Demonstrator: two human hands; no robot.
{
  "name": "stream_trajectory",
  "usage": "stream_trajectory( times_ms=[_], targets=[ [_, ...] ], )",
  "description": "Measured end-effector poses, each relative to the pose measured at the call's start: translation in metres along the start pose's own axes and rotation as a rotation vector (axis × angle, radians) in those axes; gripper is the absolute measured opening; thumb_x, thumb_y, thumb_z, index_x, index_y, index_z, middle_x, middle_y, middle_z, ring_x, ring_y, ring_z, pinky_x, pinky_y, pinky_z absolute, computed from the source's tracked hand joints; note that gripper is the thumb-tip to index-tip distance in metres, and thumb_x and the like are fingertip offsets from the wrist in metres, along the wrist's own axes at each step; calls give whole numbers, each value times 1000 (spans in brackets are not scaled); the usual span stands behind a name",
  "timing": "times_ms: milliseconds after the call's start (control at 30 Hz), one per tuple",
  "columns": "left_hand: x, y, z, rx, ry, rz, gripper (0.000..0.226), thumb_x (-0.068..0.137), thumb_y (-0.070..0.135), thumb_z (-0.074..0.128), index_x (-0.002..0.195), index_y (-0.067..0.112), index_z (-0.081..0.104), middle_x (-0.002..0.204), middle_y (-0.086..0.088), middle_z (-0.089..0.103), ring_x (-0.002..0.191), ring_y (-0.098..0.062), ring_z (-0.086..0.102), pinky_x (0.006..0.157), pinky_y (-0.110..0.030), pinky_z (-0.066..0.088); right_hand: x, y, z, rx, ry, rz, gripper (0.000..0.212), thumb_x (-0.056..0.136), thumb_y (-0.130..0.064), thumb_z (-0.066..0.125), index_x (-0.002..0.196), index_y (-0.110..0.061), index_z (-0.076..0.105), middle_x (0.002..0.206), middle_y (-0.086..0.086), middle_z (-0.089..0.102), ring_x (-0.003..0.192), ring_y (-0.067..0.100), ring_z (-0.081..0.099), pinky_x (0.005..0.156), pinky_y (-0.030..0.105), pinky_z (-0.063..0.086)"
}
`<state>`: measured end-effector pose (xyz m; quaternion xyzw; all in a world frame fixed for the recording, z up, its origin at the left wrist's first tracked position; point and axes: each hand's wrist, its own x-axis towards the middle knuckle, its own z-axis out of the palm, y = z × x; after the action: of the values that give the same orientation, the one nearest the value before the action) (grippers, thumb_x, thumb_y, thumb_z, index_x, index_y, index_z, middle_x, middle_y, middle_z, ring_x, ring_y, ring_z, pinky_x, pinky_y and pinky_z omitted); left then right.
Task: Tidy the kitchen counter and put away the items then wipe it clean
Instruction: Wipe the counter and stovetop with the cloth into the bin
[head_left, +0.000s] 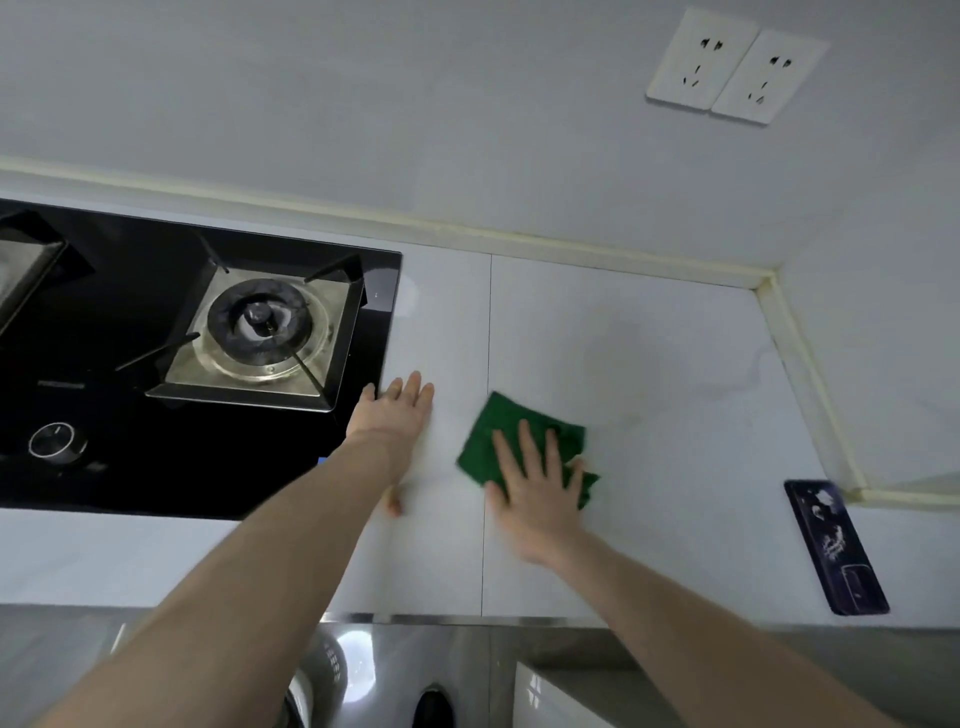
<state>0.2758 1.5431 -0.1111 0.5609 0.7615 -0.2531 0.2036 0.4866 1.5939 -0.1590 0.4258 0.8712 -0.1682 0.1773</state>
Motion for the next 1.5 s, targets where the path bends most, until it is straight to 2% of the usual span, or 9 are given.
stream_trajectory(
  times_ms=[67,167,267,467,667,833,967,1167,1500],
  targets=[
    [0,-2,1,-6,10,-4,128,80,17,83,160,13,-17,169,-8,-18,158,-25,-3,127,-49,11,-18,-21,13,-27,4,-117,63,103,-57,15,157,-44,-14,166,-5,-25,152,29,-26,119,67,-11],
    [2,-5,6,21,-19,-6,164,52,50,97,158,12,-22,168,-8,-21,157,-26,-6,127,-51,7,-34,-7,21,-84,48,-221,62,103,-54,22,158,-45,-5,169,-9,-13,155,26,-17,122,64,-5],
    [2,-4,11,35,-22,1,174,40,63,95,158,10,-21,168,-11,-18,157,-27,-5,127,-52,5,-39,39,19,-60,79,-77,61,104,-54,21,159,-43,-4,169,-9,-11,156,24,-11,122,63,-1],
    [-7,-1,17,55,19,-13,161,47,67,92,160,8,-6,170,-9,-2,156,-28,11,127,-53,7,-68,136,20,177,102,483,63,105,-53,22,160,-42,-5,170,-8,-11,156,24,-10,122,64,1],
    [-34,-4,42,66,159,72,107,79,64,73,158,11,23,162,-4,27,151,-25,21,127,-50,8,-84,89,37,288,111,658,64,104,-52,22,160,-40,-7,169,-5,-16,156,27,-13,120,67,-2],
    [-80,-15,79,36,199,252,67,100,29,51,158,13,23,166,-1,20,156,-26,2,127,-49,0,-91,27,52,271,117,539,65,104,-54,23,160,-40,-7,169,-6,-15,155,27,-12,119,68,-3],
    [-136,-46,112,-172,249,280,81,90,15,56,161,19,19,169,4,15,157,-21,-3,128,-41,-3,-93,-43,60,235,88,387,66,104,-55,23,160,-39,-7,169,-5,-17,155,28,-14,119,68,-6],
    [-229,-139,180,-385,338,63,74,87,6,46,158,22,32,169,3,17,157,-18,4,128,-33,1,-109,-160,80,139,36,160,69,103,-56,28,161,-39,-6,169,-4,-17,155,30,-16,117,68,-7],
    [-298,-249,219,-537,210,-280,71,90,8,48,158,23,32,169,0,16,157,-20,7,128,-34,10,-111,-196,85,121,40,196,64,106,-44,27,161,-36,-3,170,-4,-13,156,31,-11,119,70,2]
  ],
)
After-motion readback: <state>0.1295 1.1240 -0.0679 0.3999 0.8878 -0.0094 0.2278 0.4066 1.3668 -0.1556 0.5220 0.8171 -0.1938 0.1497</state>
